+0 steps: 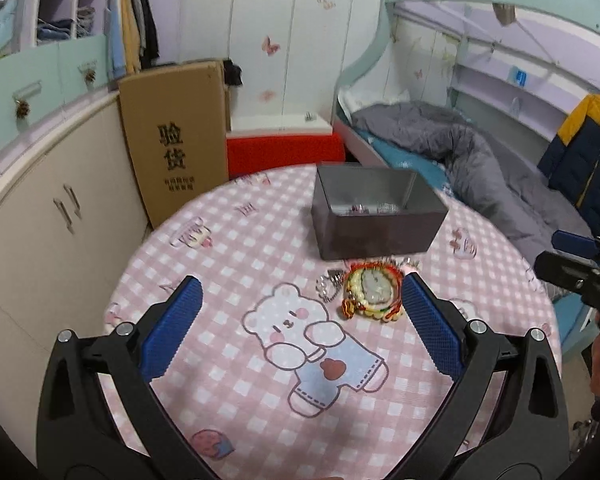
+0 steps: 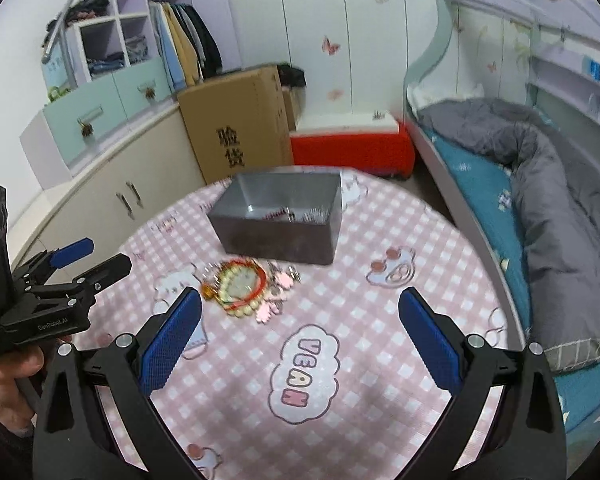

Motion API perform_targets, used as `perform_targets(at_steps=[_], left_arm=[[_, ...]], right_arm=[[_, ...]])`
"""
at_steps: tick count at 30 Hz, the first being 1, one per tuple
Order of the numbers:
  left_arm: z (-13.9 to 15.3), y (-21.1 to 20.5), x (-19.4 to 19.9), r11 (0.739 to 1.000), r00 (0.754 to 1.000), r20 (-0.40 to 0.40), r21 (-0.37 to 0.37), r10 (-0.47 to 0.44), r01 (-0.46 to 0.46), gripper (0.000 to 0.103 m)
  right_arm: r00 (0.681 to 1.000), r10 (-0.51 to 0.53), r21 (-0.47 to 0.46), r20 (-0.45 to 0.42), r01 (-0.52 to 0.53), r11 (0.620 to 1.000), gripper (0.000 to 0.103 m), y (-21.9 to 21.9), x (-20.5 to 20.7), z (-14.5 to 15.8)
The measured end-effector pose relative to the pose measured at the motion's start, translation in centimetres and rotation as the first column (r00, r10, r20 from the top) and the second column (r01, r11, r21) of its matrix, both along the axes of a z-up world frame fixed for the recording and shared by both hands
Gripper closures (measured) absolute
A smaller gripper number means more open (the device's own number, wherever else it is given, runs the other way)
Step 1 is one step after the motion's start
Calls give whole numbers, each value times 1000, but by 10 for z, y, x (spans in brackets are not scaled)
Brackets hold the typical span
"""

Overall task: Organize jewelry
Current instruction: 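Move both tools back to the jewelry pile, then grasp the red string with gold charm with the left tool while the right tool grasps a pink keychain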

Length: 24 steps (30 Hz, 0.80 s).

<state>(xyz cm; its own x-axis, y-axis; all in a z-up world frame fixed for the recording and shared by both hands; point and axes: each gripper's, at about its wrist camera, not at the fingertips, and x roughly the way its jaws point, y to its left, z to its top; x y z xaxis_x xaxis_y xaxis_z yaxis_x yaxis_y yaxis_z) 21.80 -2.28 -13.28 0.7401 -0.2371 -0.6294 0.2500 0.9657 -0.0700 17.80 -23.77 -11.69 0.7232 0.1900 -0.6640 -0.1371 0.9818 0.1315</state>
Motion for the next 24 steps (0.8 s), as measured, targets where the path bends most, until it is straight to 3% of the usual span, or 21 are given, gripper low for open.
perform_targets(at_steps=[6, 14, 17, 19, 24], left_arm=[[-32, -16, 25, 999, 996, -86, 31, -22, 25, 15], [-57, -33, 51, 998, 988, -151, 51, -35, 43, 27], [-68, -37, 59, 997, 981, -191, 66, -29, 42, 54], [-70, -35, 59, 998, 979, -197, 28, -42, 49, 71], [-67, -39, 53, 995, 978, -195, 54, -70, 81, 75]], right_arm=[[998, 7, 36, -67, -4, 999, 8, -7, 18, -30], [994, 12, 47, -110, -6, 999, 8, -14, 33, -45], [993, 20, 50, -119, -14, 999, 8, -13, 36, -49], [992, 24, 50, -124, -18, 999, 8, -13, 37, -50], [991, 30, 49, -132, -24, 999, 8, -14, 41, -52]])
